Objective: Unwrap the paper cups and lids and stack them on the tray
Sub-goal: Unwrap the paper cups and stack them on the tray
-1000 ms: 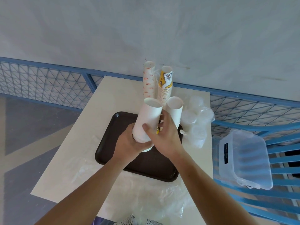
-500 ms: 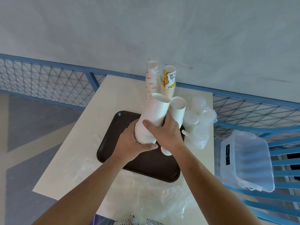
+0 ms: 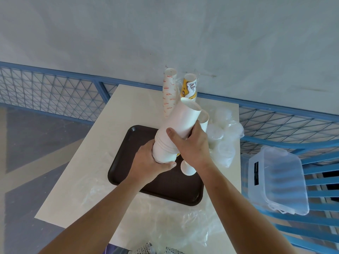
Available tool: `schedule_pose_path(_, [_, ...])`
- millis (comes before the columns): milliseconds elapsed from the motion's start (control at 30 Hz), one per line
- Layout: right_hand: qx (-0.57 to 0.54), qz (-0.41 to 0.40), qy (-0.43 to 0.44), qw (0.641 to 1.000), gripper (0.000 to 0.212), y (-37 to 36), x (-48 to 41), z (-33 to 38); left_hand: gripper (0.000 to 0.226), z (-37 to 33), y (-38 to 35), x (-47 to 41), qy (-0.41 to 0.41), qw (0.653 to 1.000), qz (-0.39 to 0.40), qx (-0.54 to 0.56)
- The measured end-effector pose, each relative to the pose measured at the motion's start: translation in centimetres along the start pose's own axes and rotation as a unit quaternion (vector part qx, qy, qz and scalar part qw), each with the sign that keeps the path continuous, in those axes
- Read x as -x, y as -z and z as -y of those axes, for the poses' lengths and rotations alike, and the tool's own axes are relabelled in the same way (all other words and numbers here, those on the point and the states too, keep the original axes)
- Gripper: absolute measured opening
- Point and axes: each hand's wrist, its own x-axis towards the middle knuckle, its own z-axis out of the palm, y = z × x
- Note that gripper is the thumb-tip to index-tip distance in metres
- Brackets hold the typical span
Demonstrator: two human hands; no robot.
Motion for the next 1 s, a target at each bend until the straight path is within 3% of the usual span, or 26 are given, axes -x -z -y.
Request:
schedule_pose_path(400, [-0.100, -0.105, 0.037, 0.989, 0.047, 3.1, -1.8, 1.9, 0.072, 0.3, -0.1, -0.1, 0.012, 1.000, -0.009, 0.017])
schedule_pose_path(533, [-0.119, -0.153, 0.057, 0.979, 0.050, 5.2, -3.2, 2.0, 0.075, 0.6, -0.2, -0.2, 0.034, 0.999, -0.015, 0.034])
schedule_pose_path(733, [-0.032, -0.198, 0.077, 0.977, 0.059, 7.8, -4.5, 0.9, 0.084, 1.1, -0.1, -0.6, 0.069, 0.996, -0.022, 0.054])
schedule_pose_path(1000, [0.103, -0.112, 0.067, 0.986, 0.081, 5.2, -6.0, -3.0, 0.083, 0.6, -0.3, -1.5, 0.072, 0.994, -0.029, 0.082])
